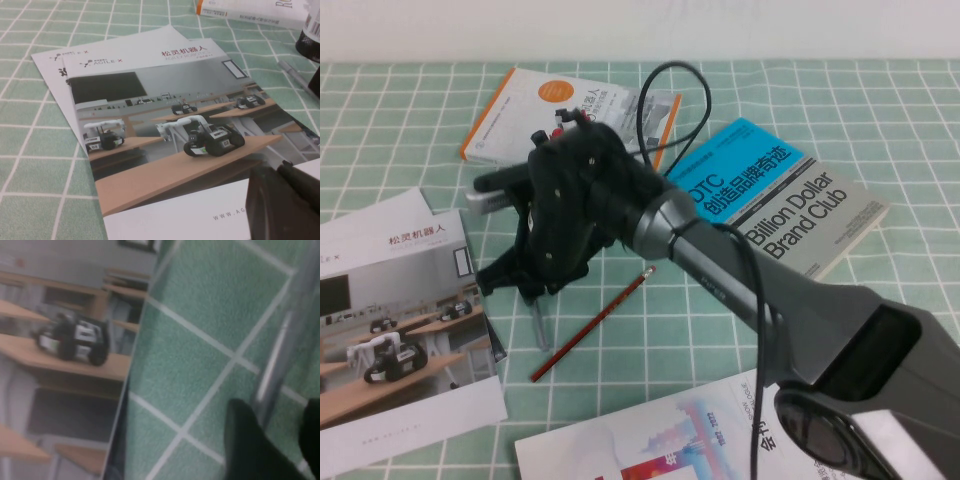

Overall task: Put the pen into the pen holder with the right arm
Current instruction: Pick up the pen on the table, then place the pen onto the pen holder

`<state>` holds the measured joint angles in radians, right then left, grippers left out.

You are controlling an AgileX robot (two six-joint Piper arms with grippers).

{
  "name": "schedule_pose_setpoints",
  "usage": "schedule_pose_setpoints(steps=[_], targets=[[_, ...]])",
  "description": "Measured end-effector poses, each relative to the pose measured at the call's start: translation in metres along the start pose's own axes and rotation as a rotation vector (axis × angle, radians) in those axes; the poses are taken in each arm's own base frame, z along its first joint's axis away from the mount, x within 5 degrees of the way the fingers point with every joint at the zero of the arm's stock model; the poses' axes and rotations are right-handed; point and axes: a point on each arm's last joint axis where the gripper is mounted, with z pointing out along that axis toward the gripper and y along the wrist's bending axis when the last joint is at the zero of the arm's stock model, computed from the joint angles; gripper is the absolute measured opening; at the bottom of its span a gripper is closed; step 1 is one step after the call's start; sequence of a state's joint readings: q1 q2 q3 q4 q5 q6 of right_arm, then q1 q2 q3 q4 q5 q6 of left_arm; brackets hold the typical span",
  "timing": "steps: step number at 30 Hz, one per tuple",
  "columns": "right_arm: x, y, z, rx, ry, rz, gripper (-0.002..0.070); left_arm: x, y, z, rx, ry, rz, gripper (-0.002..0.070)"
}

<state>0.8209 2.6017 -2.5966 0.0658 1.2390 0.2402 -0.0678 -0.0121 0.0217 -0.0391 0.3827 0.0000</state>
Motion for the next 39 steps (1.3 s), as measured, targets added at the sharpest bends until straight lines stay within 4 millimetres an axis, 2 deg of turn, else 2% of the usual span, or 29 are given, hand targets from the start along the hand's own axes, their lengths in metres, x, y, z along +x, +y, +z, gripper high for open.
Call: schedule_pose_setpoints(steps=[1, 10, 13, 17, 22, 26, 30, 34, 39], targets=[[0.001, -0.001, 0.005, 0.006, 0.007, 0.001, 0.0217, 0.0, 0.0, 0.0, 0.0, 0.0, 0.0, -0.0006], [0.001, -0.001, 0.005, 0.01, 0.006, -0.001, 0.0216, 0.0, 0.0, 0.0, 0.0, 0.0, 0.0, -0.0006], [0.001, -0.002, 0.005, 0.013, 0.005, -0.002, 0.0172, 0.0, 0.0, 0.0, 0.0, 0.0, 0.0, -0.0006], [0.001, -0.002, 0.006, 0.021, 0.005, -0.005, 0.0046, 0.0, 0.0, 0.0, 0.0, 0.0, 0.0, -0.0006], [0.001, -0.002, 0.007, 0.021, 0.005, -0.005, 0.0039, 0.0, 0.0, 0.0, 0.0, 0.0, 0.0, -0.0006], [0.0, 0.003, 0.0, 0.007, -0.005, -0.009, 0.0038, 0.0, 0.0, 0.0, 0.0, 0.0, 0.0, -0.0006], [-0.004, 0.012, -0.028, -0.028, -0.041, -0.024, 0.0038, 0.0, 0.0, 0.0, 0.0, 0.0, 0.0, -0.0006], [-0.009, 0.019, -0.08, -0.052, -0.113, -0.046, 0.0038, 0.0, 0.0, 0.0, 0.0, 0.0, 0.0, -0.0006], [-0.005, 0.02, -0.136, -0.042, -0.173, -0.096, 0.0038, 0.0, 0.0, 0.0, 0.0, 0.0, 0.0, -0.0006]])
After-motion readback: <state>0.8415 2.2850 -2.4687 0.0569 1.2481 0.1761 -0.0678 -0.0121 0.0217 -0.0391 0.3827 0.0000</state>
